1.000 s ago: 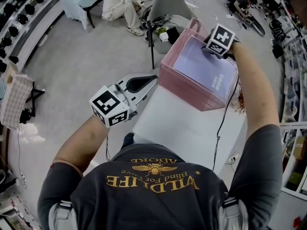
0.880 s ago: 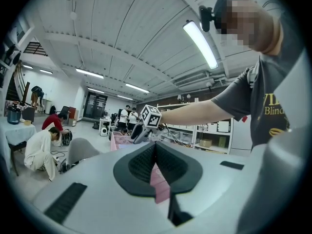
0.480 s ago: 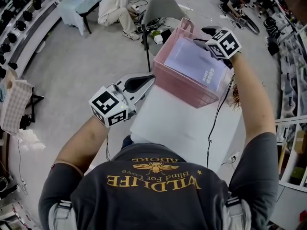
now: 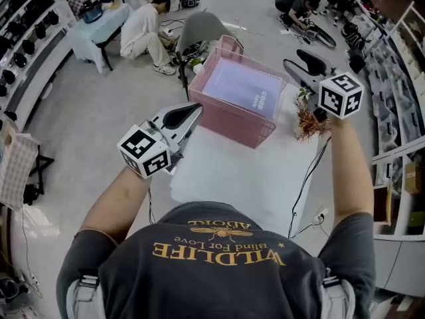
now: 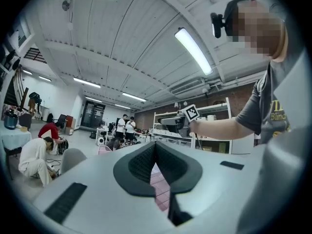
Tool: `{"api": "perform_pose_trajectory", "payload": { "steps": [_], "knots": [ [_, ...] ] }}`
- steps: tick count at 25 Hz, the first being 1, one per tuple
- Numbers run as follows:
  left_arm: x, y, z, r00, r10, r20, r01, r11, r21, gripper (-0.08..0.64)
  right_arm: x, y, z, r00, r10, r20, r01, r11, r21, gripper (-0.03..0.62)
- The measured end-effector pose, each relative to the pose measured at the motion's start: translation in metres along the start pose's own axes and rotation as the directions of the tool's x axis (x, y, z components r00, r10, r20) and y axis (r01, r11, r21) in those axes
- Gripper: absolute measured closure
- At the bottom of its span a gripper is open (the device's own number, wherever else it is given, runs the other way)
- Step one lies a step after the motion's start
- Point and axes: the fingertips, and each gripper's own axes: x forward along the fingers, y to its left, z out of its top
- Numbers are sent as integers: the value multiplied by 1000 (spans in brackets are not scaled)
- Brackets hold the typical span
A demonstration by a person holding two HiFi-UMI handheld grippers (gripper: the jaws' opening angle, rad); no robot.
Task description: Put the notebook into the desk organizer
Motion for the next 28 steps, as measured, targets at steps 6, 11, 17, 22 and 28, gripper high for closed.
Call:
{"api": "perform_pose_trajectory", "payload": {
  "steps": [6, 11, 17, 22, 28],
  "knots": [
    [-13, -14, 9, 992, -124, 0, 124, 992, 39, 558, -98, 38, 3, 973, -185, 141, 165, 976, 143, 385],
    [-29, -25, 10, 978, -211, -6, 211, 976, 47, 558, -163, 99, -36, 933, -331, 138, 290, 923, 252, 442],
    [-35, -39, -11, 981, -196, -12, 196, 981, 12, 560, -214, 148, -91, 896, -429, 118, 370, 866, 336, 533],
    [-30, -56, -19, 992, -129, -8, 129, 991, 21, 558, -246, 145, -116, 894, -433, 120, 367, 857, 361, 591],
    [-22, -65, -34, 999, -35, -6, 35, 999, -40, 558, -265, 127, -144, 908, -397, 133, 316, 859, 403, 592]
  ]
}}
